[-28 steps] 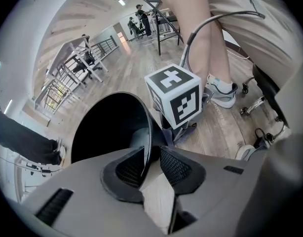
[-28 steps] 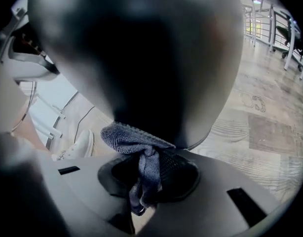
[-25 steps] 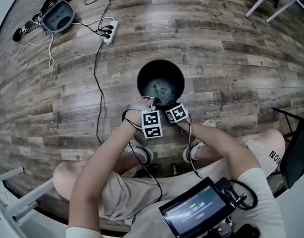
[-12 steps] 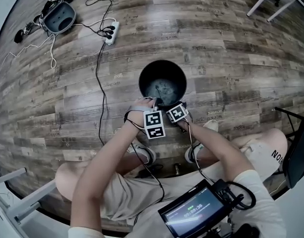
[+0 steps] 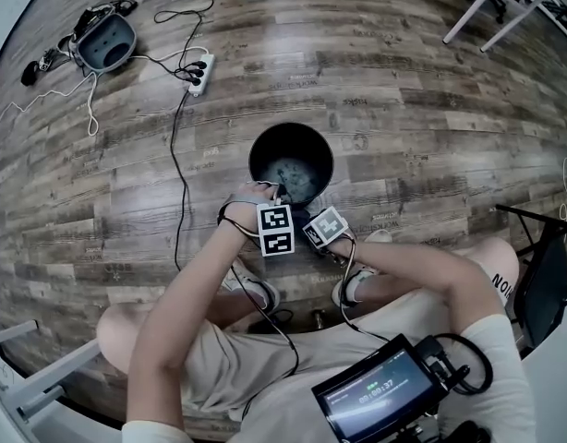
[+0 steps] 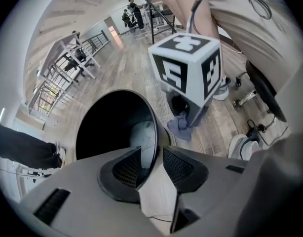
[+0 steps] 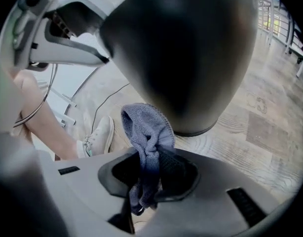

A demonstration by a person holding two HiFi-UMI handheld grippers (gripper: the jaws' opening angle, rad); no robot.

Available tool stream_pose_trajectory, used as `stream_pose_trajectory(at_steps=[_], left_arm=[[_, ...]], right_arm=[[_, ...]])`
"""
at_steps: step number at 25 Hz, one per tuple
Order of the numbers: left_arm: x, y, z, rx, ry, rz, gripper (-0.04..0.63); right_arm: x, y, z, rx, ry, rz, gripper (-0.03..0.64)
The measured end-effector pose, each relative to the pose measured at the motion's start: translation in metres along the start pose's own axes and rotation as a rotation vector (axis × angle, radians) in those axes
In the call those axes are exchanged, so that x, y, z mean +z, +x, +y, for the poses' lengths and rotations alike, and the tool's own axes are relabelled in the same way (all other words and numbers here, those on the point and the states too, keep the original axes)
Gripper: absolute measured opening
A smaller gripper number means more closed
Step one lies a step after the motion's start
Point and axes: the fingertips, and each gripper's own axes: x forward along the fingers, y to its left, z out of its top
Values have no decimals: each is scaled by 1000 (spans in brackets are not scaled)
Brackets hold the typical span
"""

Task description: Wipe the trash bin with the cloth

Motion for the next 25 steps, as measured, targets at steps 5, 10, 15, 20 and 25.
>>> stream_pose_trajectory(at_steps=[5,10,15,20,25], left_arm=[[-31,3,0,-16,99,50,149],[-34,12,4,45,144,20,144],[-33,14,4,36,119,31,144],[-29,15,3,21,51,43,144],[-15,16,2,39,-35,49,132]], right_arm=[[13,-47,14,7,-5,-35,80],[20,-95,36,59,-10,-61,80],[26,-123,42,82,19,-109,80],[35,-120,30,70,65,-160,80],[44,-122,15,32,77,-193,80]])
